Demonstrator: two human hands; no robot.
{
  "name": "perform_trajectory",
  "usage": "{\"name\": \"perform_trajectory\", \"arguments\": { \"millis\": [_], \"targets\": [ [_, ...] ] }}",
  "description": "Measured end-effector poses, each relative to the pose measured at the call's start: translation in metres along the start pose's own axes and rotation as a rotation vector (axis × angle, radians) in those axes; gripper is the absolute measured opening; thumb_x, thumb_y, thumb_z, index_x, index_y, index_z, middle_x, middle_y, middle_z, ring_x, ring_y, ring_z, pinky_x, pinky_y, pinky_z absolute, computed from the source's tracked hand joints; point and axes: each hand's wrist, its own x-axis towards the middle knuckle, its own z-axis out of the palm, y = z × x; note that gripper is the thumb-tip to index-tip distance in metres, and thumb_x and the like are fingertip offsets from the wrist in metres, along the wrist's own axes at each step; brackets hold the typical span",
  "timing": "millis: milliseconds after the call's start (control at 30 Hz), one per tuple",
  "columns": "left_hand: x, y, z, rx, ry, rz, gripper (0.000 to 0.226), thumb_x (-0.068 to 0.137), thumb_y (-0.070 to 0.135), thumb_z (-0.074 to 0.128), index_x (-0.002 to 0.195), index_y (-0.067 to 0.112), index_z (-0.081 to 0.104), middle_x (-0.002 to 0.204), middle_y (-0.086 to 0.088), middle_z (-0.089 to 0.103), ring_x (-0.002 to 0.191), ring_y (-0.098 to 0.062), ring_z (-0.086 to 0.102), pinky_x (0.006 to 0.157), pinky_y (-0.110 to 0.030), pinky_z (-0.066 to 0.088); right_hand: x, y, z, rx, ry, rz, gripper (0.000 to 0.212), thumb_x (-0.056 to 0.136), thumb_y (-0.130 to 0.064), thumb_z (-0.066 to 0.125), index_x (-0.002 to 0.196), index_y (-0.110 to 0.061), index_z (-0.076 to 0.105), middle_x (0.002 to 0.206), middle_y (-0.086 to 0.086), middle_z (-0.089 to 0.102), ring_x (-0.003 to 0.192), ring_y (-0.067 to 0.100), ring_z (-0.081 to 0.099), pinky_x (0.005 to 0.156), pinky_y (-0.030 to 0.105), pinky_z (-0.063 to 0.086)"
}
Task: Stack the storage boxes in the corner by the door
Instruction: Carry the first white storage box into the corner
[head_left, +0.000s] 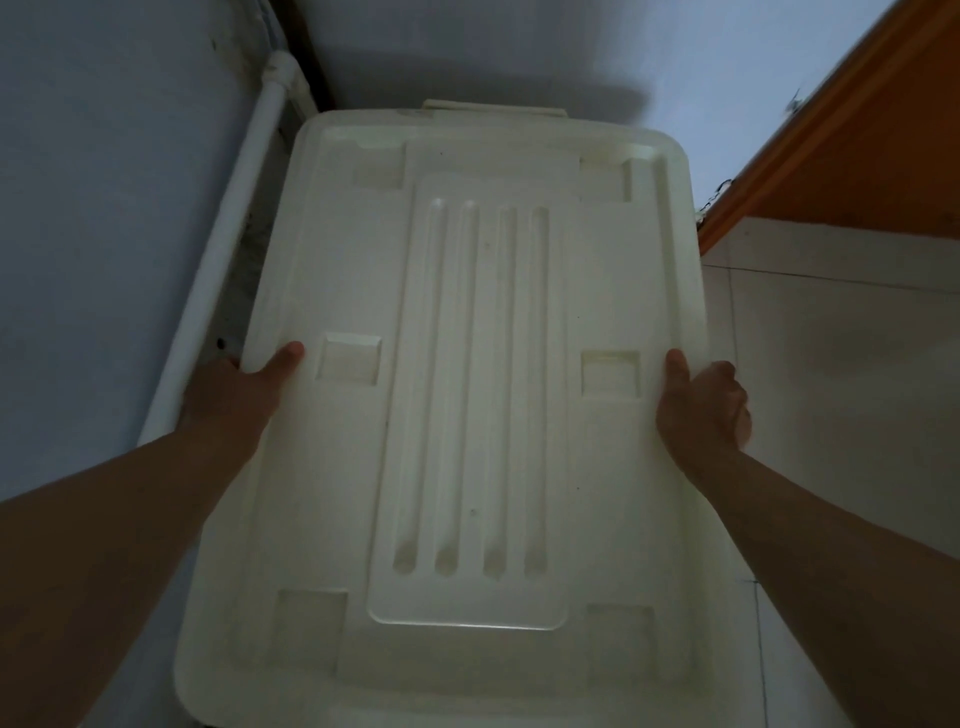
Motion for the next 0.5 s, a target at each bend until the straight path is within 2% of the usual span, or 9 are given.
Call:
{"name": "perform_trajectory", "arguments": {
  "millis": [200,367,500],
  "targets": [
    [0.004,0.003,0.002,0.015,-0.024,-0.017,0.086,0.082,0.056,0.06,0.14,-0.003,0.04,0.142,-0.021,0.047,0.129,-0.037,0.047,0.104,-0.041,0.039,-0.001,-0.003,-0.001,-0.006,-0.017,0.025,0.059,0.097,-0.045,0.039,0.127,0.006,0.042,0.13,0.026,0.051,0.119,0.041,0.051,0.096,0.044,0.04],
    [0.005,0.005,-0.001,0.0,-0.082,-0.038,0.082,0.082,0.043,0.067,0.142,-0.005,0.036,0.144,-0.021,0.043,0.13,-0.037,0.045,0.108,-0.043,0.039,-0.01,-0.007,-0.013,-0.001,-0.131,0.031,0.053,0.096,-0.031,0.046,0.133,0.006,0.034,0.136,0.027,0.045,0.124,0.042,0.046,0.099,0.044,0.039],
    [-0.019,0.01,-0.006,0.142,-0.128,-0.007,0.095,0.085,0.039,0.066,0.15,-0.004,0.012,0.155,-0.02,0.025,0.141,-0.035,0.031,0.115,-0.039,0.029,-0.035,-0.007,-0.031,-0.012,-0.211,-0.004,0.066,0.093,-0.031,0.053,0.141,0.004,0.023,0.143,0.026,0.037,0.13,0.041,0.039,0.104,0.046,0.036]
  ]
}}
